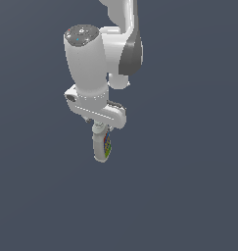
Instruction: Pick up the object and move it to a goal position.
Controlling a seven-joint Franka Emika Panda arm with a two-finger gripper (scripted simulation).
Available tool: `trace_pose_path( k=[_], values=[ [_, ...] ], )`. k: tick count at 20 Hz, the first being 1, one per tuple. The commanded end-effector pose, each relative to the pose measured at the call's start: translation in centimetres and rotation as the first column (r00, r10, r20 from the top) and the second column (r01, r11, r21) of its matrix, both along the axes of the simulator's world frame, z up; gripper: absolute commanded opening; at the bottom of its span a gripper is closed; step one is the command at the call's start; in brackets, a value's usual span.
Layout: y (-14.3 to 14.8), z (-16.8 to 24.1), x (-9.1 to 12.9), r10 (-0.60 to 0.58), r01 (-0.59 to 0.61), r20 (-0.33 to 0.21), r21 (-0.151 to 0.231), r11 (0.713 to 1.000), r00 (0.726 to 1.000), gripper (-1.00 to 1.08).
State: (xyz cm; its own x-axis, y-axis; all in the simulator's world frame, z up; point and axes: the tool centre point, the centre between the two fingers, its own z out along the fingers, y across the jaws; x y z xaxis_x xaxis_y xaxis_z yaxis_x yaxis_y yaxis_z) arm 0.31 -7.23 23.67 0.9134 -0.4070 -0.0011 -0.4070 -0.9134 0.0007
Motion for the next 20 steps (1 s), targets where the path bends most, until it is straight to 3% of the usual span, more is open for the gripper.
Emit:
trace_pose_path(
  k=[1,3,4,20],
  values=[
    [0.0,-0.5,0.1,0.000,0.000,0.001,0.000,1.000,1.000,1.00],
    [0.0,-0.6,0.1,0.000,0.000,0.001,0.000,1.000,1.000,1.00],
    [0.0,-0.6,0.1,0.000,0.000,0.001,0.000,1.000,1.000,-1.00],
    [0.8,0.6,0.2,-0.001,0.001,0.003,0.000,1.000,1.000,-1.00]
  ],
)
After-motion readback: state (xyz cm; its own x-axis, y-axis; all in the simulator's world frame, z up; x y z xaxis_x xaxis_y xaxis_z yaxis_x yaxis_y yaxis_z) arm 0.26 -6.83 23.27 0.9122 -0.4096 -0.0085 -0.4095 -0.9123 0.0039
